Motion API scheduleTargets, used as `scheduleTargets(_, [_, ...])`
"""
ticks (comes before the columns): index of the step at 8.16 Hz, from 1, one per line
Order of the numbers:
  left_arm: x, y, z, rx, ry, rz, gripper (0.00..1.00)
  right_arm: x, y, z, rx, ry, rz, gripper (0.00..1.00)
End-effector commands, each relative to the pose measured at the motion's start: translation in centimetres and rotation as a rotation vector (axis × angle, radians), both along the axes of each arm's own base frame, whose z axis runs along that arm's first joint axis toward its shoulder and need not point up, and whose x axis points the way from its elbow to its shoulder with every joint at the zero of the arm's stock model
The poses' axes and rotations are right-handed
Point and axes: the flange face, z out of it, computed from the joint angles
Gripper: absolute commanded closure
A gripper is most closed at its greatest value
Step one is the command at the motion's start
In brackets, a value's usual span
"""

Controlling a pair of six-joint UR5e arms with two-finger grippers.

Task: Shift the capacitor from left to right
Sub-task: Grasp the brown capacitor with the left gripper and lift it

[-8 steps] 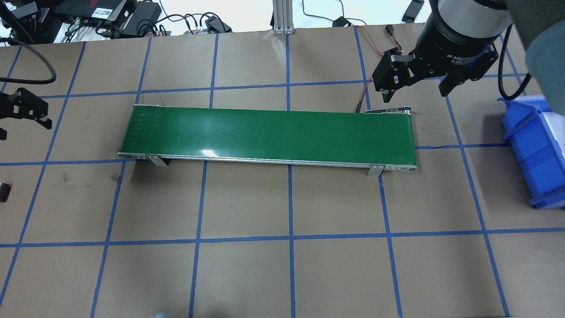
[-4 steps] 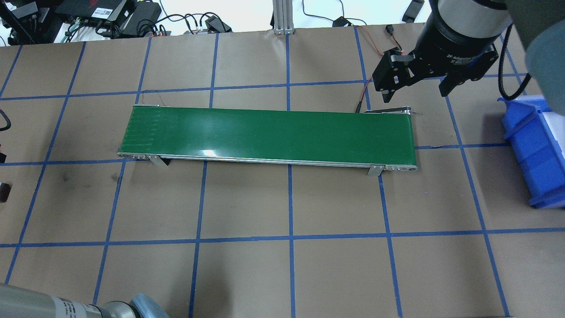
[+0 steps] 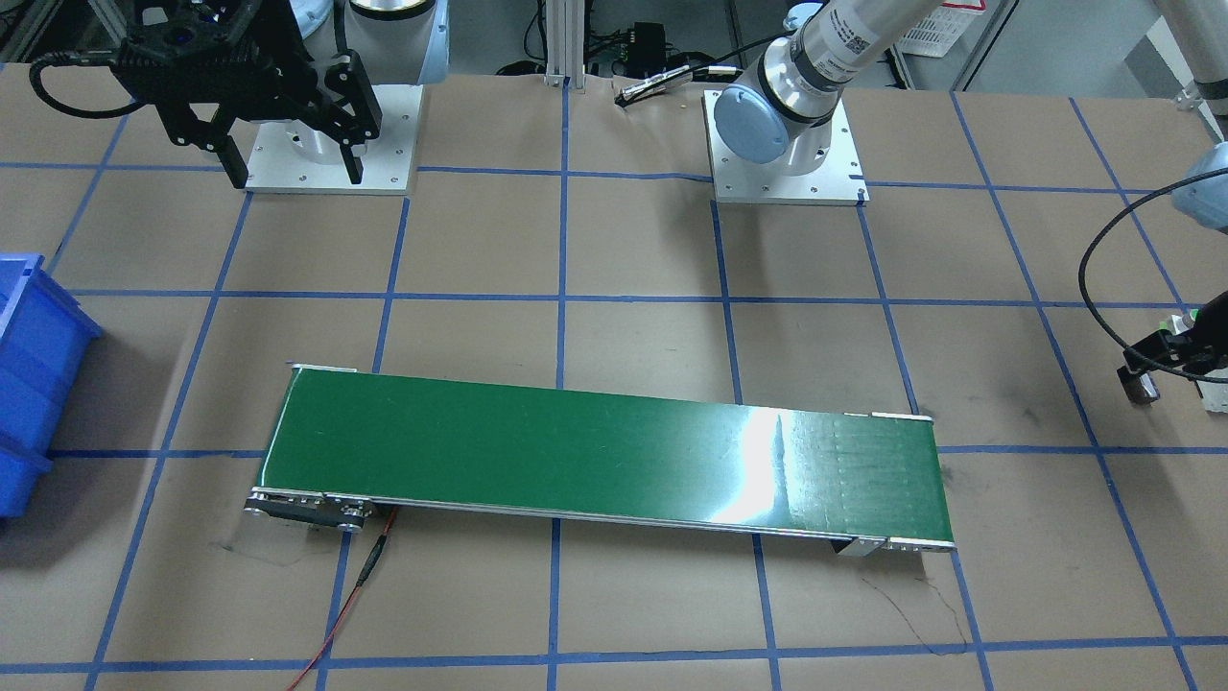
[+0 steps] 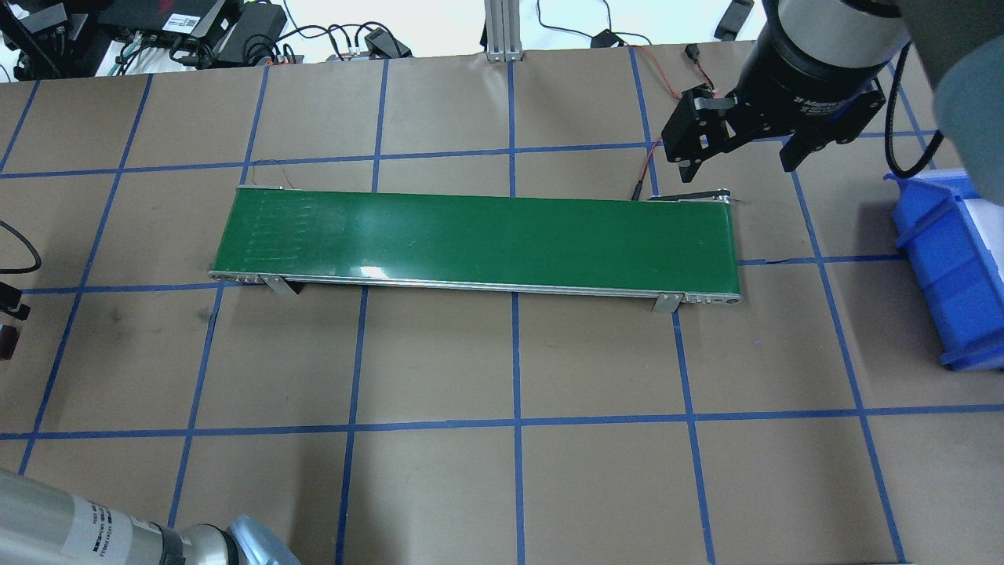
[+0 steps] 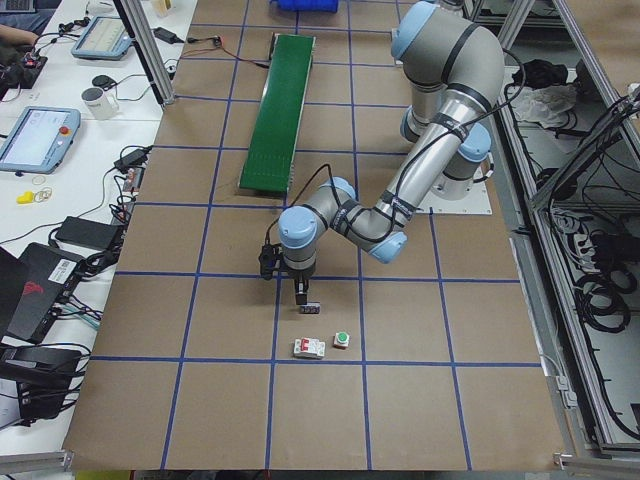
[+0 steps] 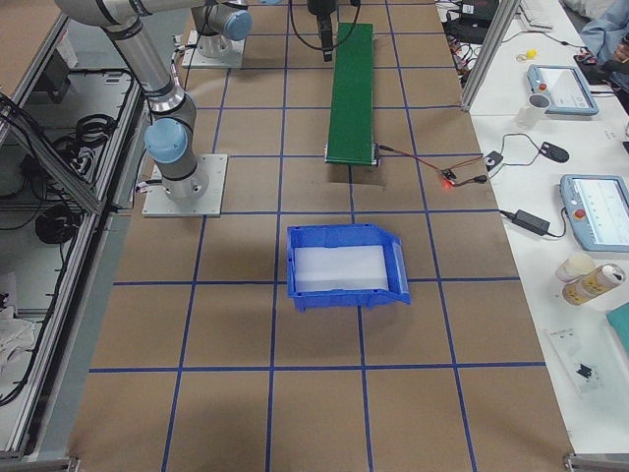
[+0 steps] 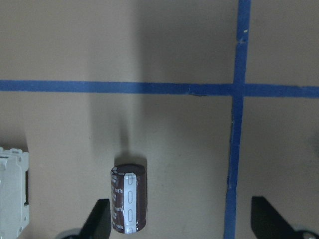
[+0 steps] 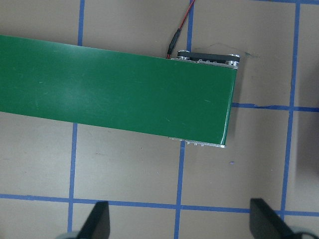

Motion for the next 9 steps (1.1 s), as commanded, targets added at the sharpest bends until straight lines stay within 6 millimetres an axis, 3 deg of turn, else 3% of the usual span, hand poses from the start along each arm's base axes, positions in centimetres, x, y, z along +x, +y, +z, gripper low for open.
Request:
scheduleTargets(1, [0.9, 0.1, -2.0, 0.026, -0.014, -0.021, 0.0, 0.0, 0.0, 0.0, 0.0, 0.0, 0.0, 0.0])
scheduleTargets(3, [2.0, 0.7, -4.8, 0.05, 0.02, 0.001, 0.0, 0.0, 0.0, 0.0, 0.0, 0.0, 0.0, 0.0])
scheduleTargets(7, [3.2, 1.5, -5.5, 0.074, -0.013, 0.013, 0.02, 0.0, 0.0, 0.0, 0.0, 0.0, 0.0, 0.0])
scheduleTargets(8, [3.3, 1.4, -6.1, 0.073, -0.016, 0.013, 0.14, 0.0, 0.0, 0.0, 0.0, 0.0, 0.002, 0.0])
scheduleTargets(9, [3.4, 1.4, -6.3, 0.08, -0.021, 0.01, 0.37, 0.0, 0.0, 0.0, 0.0, 0.0, 0.002, 0.0])
